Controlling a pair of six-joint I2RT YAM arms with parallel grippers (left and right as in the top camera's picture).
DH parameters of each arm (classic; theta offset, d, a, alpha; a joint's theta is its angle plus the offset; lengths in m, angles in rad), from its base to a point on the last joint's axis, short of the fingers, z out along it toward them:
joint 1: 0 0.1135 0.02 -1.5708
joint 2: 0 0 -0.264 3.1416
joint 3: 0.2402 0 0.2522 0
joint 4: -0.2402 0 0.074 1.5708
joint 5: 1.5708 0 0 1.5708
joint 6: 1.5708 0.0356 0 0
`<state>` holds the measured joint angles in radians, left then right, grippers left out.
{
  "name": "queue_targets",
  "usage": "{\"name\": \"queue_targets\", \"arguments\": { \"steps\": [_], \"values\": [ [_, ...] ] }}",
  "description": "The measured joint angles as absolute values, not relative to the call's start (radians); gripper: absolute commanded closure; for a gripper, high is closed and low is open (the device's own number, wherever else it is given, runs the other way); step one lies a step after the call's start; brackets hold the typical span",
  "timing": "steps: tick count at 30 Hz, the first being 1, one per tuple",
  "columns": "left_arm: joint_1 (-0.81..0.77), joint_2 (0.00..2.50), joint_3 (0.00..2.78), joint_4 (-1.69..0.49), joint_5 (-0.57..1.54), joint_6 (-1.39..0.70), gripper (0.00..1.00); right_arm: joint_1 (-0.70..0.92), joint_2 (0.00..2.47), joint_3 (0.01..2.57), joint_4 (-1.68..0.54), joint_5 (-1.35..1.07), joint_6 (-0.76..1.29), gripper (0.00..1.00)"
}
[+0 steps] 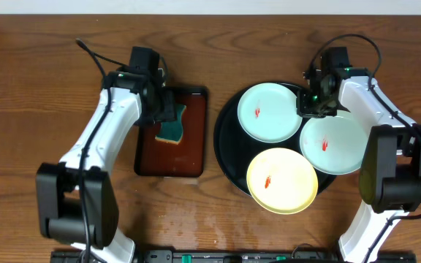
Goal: Clean dirty plates on tray and stack at the side
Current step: 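Reach left gripper to the green sponge and right gripper to the top white plate, then grasp the green sponge with the left gripper and the plate rim with the right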
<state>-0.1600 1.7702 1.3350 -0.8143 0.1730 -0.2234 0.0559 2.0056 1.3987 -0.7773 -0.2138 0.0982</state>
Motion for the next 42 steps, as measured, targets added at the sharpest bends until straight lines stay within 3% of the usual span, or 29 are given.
{"name": "queue_targets", "arguments": {
  "steps": [11,42],
  "values": [
    [-0.174,1.874,1.335,-0.761,0.172,-0.252,0.5,0.057,2.006,1.399,-0.777,-0.213,0.099,0.73],
    [-0.21,1.951,1.323,-0.703,0.12,-0.259,0.51,0.059,2.006,1.337,-0.709,-0.201,0.098,0.69]
  ]
}}
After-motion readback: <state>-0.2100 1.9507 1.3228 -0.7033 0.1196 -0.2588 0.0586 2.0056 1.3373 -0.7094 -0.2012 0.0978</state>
